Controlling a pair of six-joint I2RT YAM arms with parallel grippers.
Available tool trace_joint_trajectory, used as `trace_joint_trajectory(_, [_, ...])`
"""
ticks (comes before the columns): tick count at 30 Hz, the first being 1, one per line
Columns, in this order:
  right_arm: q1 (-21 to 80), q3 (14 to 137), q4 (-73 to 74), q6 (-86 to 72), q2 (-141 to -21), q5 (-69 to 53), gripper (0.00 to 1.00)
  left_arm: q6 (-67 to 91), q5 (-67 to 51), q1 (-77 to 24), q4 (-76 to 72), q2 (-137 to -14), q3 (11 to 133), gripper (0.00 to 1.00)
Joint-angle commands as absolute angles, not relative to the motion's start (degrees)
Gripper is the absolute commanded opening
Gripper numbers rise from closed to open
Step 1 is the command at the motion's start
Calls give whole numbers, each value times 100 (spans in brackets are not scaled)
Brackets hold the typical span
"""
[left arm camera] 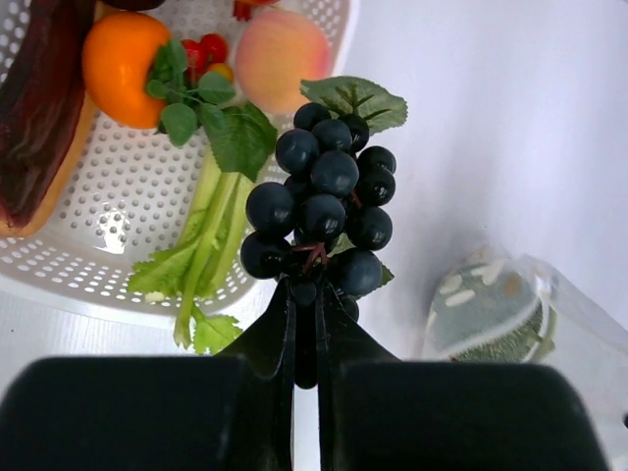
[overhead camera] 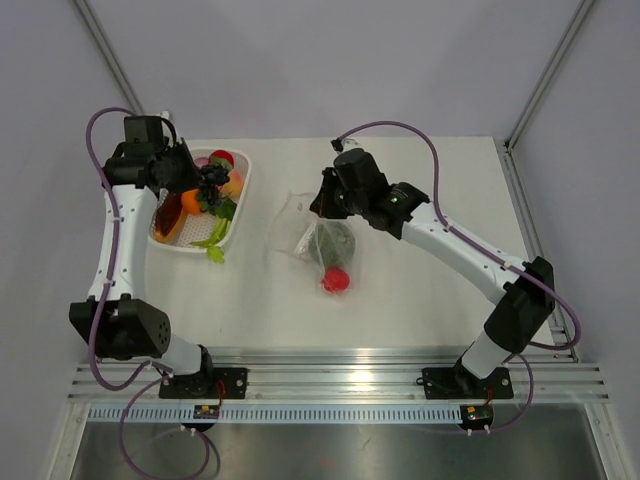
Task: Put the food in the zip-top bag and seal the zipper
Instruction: Place the fake fruit in the zipper food storage bag.
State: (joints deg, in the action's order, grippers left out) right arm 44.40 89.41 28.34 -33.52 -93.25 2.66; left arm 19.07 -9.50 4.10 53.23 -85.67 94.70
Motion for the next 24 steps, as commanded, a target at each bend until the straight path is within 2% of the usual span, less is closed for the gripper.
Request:
trace_joint_trajectory(1, [4430,9413,2566,-3436,-9526,53,0,1723,-1590,159,5335,-7999,9493,0])
trace_joint_trajectory(12, [4421,10309,2637,-3472,-10371,26,0,1767,-2363,-878,5432,-7172,8816,0])
trace_joint_trajectory(24, [4438,9932,2321,-3700,-9915,-615,0,1758,-2882,-967,4975,-7320,7963,0])
